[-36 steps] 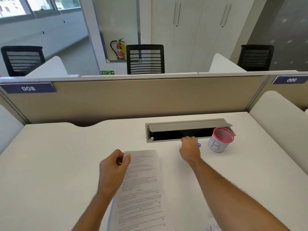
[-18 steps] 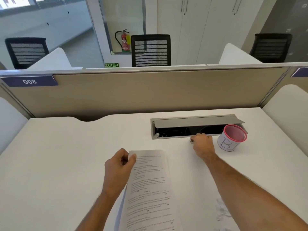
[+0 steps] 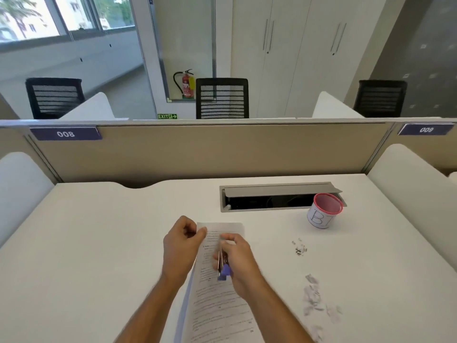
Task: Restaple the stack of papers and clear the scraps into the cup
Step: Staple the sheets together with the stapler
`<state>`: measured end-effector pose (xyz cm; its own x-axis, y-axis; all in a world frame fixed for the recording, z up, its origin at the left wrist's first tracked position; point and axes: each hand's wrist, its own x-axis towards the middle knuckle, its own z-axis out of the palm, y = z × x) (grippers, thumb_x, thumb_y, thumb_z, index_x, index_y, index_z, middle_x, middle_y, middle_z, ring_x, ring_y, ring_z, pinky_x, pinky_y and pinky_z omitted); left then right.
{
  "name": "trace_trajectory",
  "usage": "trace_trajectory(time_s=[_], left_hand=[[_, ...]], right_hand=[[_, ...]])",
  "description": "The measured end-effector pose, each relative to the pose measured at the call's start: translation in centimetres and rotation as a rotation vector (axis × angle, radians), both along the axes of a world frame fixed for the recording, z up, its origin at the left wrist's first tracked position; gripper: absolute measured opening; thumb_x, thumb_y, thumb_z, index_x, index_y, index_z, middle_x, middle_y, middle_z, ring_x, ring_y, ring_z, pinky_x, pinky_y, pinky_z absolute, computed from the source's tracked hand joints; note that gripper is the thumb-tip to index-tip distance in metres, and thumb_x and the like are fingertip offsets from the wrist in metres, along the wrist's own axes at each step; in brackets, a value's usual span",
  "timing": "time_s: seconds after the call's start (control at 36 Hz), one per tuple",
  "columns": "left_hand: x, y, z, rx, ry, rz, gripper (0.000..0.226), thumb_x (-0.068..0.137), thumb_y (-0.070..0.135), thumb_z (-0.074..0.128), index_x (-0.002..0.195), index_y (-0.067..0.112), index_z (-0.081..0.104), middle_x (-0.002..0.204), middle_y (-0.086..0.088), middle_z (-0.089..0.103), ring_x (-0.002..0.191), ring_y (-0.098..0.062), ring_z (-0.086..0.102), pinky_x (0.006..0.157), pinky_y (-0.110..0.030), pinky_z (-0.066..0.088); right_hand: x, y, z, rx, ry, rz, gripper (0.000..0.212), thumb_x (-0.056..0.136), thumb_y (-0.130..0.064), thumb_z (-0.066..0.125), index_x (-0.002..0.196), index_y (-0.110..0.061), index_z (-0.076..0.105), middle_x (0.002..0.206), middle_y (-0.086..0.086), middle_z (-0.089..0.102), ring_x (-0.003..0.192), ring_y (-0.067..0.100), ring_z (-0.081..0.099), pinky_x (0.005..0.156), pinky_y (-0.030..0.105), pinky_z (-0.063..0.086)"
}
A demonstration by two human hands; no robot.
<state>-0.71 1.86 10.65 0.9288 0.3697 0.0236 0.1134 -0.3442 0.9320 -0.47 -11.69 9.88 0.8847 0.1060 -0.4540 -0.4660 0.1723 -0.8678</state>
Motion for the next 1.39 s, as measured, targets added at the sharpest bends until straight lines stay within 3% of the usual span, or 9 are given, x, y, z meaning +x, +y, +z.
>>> trace_trajectory(time_s=[0.22,0.33,0.47,0.67,0.86,1.0,1.08,1.22,1.39], left_hand=[[-1.2,-0.9,2.2,-0.026,0.013,-0.03,0.03,0.09,0.018,0.065,0.071,-0.003,0.055,0.065,-0.021,0.054,0.059,-0.018,0.049,0.058,-0.03,0.048],[-1.9,-1.1,3.4,-0.029,-0.013,-0.034,0.025,0.092,0.015,0.066,0.07,0.003,0.063,0.066,0.0,0.063,0.062,-0.012,0.061,0.063,-0.029,0.055],[-2.5,-1.7,5.1,-0.015,-0.071,-0.113,0.014,0.096,0.021,0.064,0.105,0.025,0.073,0.096,0.004,0.071,0.093,-0.015,0.069,0.082,-0.028,0.058],[-3.7,-0.5,8.3,0.104,-0.14,-0.424,0.038,0.094,0.049,0.063,0.074,0.016,0.06,0.072,0.001,0.062,0.069,-0.01,0.056,0.071,-0.028,0.046],[-3.9,0.6,11.1,0.008,-0.041,-0.589,0.035,0.091,0.023,0.075,0.119,0.032,0.056,0.085,-0.005,0.075,0.083,-0.022,0.072,0.082,-0.037,0.055],[-3.6,0.8,11.9,0.083,0.061,-0.606,0.018,0.087,0.032,0.078,0.092,0.015,0.075,0.085,-0.002,0.077,0.079,-0.019,0.072,0.075,-0.029,0.053],[-3.4,0.7,11.3,0.123,0.139,-0.602,0.023,0.09,0.037,0.074,0.086,0.015,0.075,0.086,-0.001,0.077,0.08,-0.019,0.073,0.075,-0.03,0.054],[-3.0,0.5,8.4,0.188,0.277,-0.583,0.024,0.097,0.037,0.066,0.09,0.017,0.076,0.087,0.006,0.079,0.083,-0.02,0.075,0.079,-0.032,0.057],[-3.0,-0.3,5.0,0.237,0.329,-0.506,0.028,0.101,0.037,0.058,0.09,0.019,0.076,0.089,0.003,0.076,0.085,-0.023,0.071,0.08,-0.035,0.054]], right_hand=[[-4.4,0.5,3.0,-0.21,-0.159,0.233,0.027,0.099,-0.048,0.055,0.125,-0.046,0.062,0.087,-0.011,0.061,0.063,0.009,0.053,0.048,0.02,0.043],[-5.0,-1.3,4.1,-0.261,-0.277,0.28,0.049,0.083,-0.048,0.074,0.131,-0.044,0.062,0.094,-0.007,0.067,0.055,0.005,0.049,0.051,0.021,0.042],[-5.5,-1.9,5.4,-0.331,-0.402,0.234,0.021,0.098,-0.035,0.062,0.115,-0.031,0.072,0.097,-0.013,0.073,0.074,0.001,0.062,0.06,0.011,0.045],[-5.5,-4.6,7.1,-0.076,-0.265,0.262,0.013,0.098,-0.014,0.059,0.102,-0.007,0.07,0.071,0.004,0.063,0.046,0.014,0.045,0.044,0.023,0.03],[-5.5,-6.6,8.1,0.154,-0.204,0.305,0.015,0.096,-0.013,0.065,0.108,-0.005,0.071,0.115,0.024,0.072,0.092,0.034,0.069,0.083,0.043,0.058],[-5.6,-6.4,7.5,0.221,-0.176,0.314,0.022,0.095,-0.013,0.067,0.115,-0.002,0.068,0.121,0.026,0.068,0.101,0.039,0.068,0.097,0.054,0.055],[-5.4,-6.4,6.1,0.146,-0.164,0.293,0.026,0.098,-0.021,0.065,0.122,-0.01,0.067,0.122,0.019,0.07,0.116,0.045,0.064,0.103,0.062,0.048],[-5.0,-6.3,4.6,-0.224,-0.142,0.149,0.041,0.099,-0.02,0.062,0.136,-0.031,0.047,0.122,0.007,0.063,0.092,0.02,0.062,0.08,0.036,0.058],[-5.0,-6.5,3.1,-0.501,-0.209,0.086,0.023,0.096,-0.018,0.063,0.116,-0.023,0.053,0.12,-0.009,0.066,0.101,0.012,0.065,0.08,0.028,0.056]])
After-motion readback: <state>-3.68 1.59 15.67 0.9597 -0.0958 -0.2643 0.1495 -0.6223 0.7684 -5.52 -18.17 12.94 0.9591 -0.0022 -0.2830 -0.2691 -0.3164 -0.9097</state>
